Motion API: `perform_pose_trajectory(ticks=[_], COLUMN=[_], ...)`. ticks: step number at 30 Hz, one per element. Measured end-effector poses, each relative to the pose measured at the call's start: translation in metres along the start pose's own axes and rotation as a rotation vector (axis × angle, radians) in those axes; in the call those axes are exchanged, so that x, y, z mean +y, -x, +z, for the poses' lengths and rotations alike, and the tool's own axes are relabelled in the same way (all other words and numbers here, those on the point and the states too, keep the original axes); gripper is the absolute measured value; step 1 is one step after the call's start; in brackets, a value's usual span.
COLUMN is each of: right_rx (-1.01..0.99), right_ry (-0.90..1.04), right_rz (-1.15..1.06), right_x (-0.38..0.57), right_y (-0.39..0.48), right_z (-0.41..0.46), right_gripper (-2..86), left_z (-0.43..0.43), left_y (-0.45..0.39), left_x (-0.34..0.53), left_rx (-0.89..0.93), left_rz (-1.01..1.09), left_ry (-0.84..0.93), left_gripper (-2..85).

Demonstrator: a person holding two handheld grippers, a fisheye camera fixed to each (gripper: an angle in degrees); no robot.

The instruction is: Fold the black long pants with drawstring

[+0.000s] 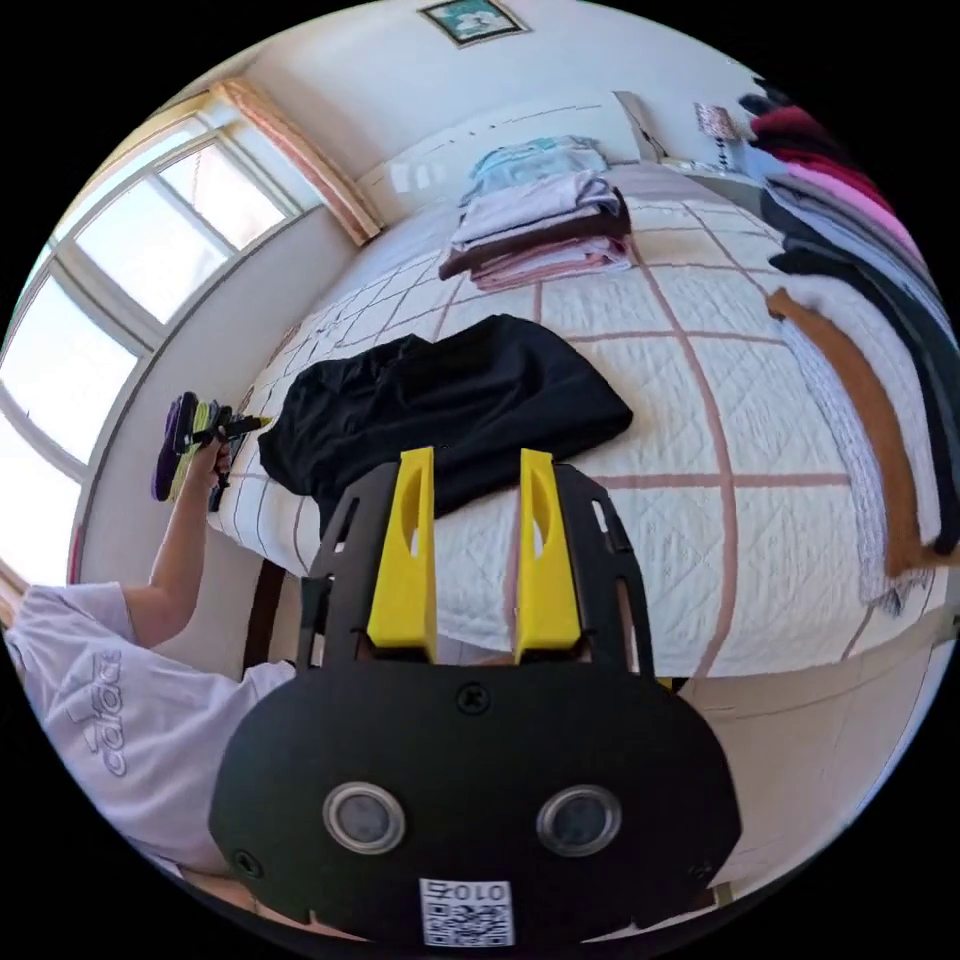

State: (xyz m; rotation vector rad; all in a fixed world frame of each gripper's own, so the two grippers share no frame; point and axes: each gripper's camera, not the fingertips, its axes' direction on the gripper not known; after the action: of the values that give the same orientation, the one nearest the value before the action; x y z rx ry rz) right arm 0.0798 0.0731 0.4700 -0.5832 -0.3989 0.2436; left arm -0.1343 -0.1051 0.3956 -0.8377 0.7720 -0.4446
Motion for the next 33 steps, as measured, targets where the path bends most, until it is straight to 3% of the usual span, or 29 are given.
perform_pose_trajectory(ticks=[4, 6, 10, 13, 17, 21, 26, 33], right_rx=[0.02, 0.027, 0.073, 0.055, 0.098, 0.066, -0.035, -0.209], right_ry=[0.021, 0.053, 0.105, 0.201, 0.263, 0.233, 0.203, 0.063], right_rz=[-0.217, -0.309, -0.463, -0.474, -0.421, -0.312, -0.236, -0.134], right_x=[-0.027, -0.037, -0.058, -0.07, -0.071, -0.071, -0.073, -0.105], right_y=[0.075, 0.107, 0.171, 0.188, 0.183, 0.158, 0.144, 0.135], right_z=[0.051, 0.08, 0.136, 0.175, 0.199, 0.192, 0.186, 0.115], right_gripper=[15.3, 16.0, 18.5, 18.7, 15.1, 7.3, 5.4, 5.2], left_z=[0.0, 0.017, 0.015, 0.003, 0.015, 0.011, 0.006, -0.045], left_y=[0.026, 0.035, 0.033, 0.017, 0.007, 0.021, 0.015, 0.055], left_x=[0.013, 0.01, 0.002, -0.005, -0.008, -0.002, -0.003, -0.024], left_rx=[0.039, 0.133, 0.107, 0.248, 0.103, 0.093, 0.11, 0.525], left_rz=[-0.137, -0.135, -0.107, -0.033, -0.016, -0.095, -0.073, -0.052], left_ry=[-0.045, 0.038, 0.038, 0.021, 0.073, 0.017, 0.011, -0.161], left_gripper=[18.7, 20.4, 21.5, 21.0, 18.6, 15.7, 12.5, 9.0])
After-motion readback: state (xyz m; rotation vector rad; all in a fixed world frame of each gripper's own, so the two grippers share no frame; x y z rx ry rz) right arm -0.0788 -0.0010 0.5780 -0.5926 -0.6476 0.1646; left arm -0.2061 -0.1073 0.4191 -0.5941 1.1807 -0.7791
